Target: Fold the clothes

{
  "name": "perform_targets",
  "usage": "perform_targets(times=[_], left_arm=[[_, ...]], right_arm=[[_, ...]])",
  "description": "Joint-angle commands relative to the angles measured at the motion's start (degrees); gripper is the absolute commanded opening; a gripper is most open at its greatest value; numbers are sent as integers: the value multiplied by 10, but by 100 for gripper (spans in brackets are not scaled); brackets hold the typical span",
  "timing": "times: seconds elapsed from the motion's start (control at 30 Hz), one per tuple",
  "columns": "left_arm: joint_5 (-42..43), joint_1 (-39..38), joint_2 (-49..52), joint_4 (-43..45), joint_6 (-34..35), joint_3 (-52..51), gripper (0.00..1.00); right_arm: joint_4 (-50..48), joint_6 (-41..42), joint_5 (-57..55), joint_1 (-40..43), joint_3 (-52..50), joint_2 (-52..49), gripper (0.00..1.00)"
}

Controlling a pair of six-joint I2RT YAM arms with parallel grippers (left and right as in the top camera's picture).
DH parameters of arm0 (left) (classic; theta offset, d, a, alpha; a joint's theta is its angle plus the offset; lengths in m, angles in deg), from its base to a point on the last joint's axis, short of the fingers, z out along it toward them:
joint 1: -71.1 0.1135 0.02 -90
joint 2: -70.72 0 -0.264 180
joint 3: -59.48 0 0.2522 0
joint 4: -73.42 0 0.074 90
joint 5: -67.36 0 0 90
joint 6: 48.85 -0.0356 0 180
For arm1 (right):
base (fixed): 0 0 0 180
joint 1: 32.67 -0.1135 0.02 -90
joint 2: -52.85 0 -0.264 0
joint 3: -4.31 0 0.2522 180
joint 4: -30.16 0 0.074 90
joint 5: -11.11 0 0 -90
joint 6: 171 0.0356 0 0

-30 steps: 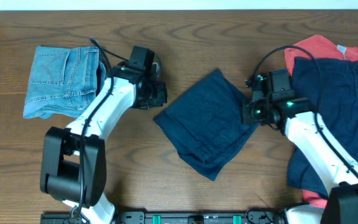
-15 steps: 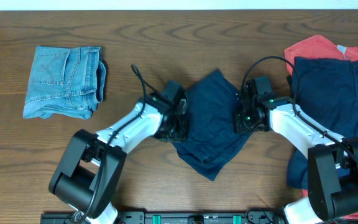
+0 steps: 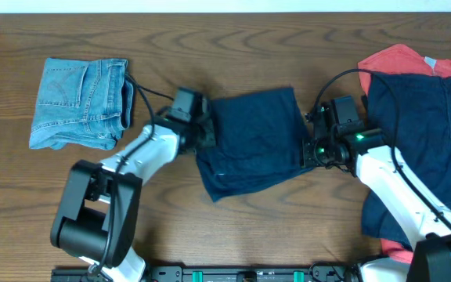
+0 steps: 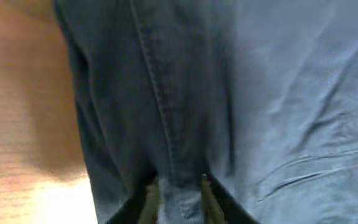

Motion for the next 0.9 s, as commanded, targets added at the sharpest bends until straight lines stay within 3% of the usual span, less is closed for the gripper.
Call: perform_targets(times=[0.0, 0.07, 0.2, 0.33, 0.5, 0.87], left_arm=[[69, 7, 6, -32, -40, 49, 40], [99, 6, -2, -58, -40, 61, 58], [143, 10, -30, -107, -40, 65, 62], [146, 26, -69, -175, -43, 65, 68], [145, 59, -98, -254, -60, 65, 98], [143, 74, -55, -249, -149, 31, 98]], right_arm=[[-18, -1, 5, 1, -1, -6, 1], [-37, -6, 19, -1, -1, -15, 1], [-68, -32, 67, -12, -1, -41, 2], [-73, -24, 47, -20, -1, -78, 1], [-81, -9, 35, -20, -1, -151, 1], [-82, -12, 32, -20, -1, -199, 1]])
